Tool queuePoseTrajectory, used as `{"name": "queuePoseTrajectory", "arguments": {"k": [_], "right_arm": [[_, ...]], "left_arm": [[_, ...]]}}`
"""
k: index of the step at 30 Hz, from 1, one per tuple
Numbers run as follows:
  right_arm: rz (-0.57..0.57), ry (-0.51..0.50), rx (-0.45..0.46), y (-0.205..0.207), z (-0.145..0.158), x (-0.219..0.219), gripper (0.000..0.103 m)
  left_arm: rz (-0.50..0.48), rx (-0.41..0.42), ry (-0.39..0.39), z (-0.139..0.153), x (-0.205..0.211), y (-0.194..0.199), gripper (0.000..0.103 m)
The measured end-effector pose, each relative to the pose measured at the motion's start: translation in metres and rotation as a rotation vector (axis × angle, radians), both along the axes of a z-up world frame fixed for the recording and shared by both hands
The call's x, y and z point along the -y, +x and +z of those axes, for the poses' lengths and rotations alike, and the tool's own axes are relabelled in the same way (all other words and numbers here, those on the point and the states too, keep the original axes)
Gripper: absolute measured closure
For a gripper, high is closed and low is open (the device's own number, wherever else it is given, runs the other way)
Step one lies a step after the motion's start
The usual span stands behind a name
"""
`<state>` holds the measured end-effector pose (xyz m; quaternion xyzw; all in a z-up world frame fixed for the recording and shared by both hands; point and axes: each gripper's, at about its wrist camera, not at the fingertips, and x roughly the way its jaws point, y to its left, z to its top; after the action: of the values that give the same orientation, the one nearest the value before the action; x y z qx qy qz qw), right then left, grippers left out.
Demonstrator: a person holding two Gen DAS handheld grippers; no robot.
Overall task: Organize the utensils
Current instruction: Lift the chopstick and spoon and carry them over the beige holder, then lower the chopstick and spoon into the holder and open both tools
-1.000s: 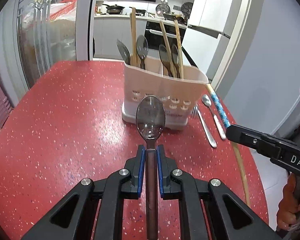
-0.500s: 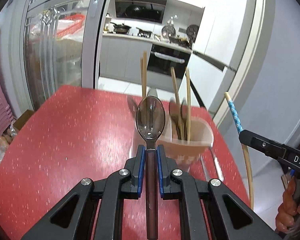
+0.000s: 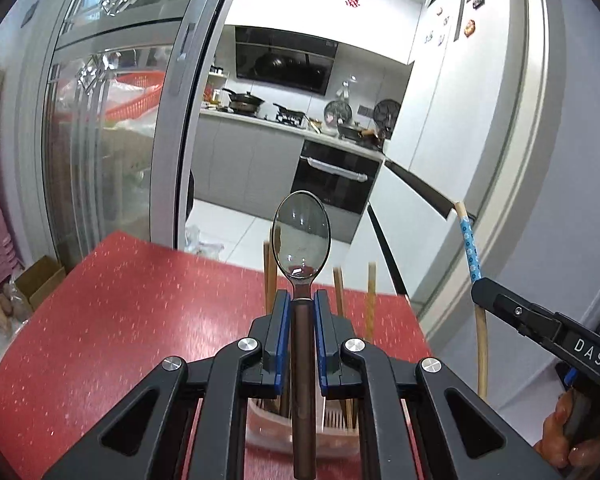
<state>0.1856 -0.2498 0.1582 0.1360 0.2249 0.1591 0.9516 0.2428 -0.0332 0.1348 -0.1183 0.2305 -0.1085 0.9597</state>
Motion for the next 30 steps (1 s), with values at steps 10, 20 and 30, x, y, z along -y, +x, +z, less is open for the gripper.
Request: {"name": "queuePoseTrajectory", "arguments": {"k": [10, 20, 30], "right_arm": [[-0.083, -0.038, 0.087, 0.041, -0.01, -0.006, 0.095], [-0.135, -0.109, 0.161, 0.072, -0.035, -0.013, 0.095], [-0.116, -0.159, 0.166, 0.065, -0.064, -0.019, 0.095]], "left_arm": [[0.066, 0.048, -0.026, -0.012, 0.006, 0.04, 0.066], [0.094, 0.084, -0.003, -0.038, 0.014, 0.058, 0.066], [0.092, 0.107, 0.091, -0.056, 0.028, 0.041, 0.066]]}}
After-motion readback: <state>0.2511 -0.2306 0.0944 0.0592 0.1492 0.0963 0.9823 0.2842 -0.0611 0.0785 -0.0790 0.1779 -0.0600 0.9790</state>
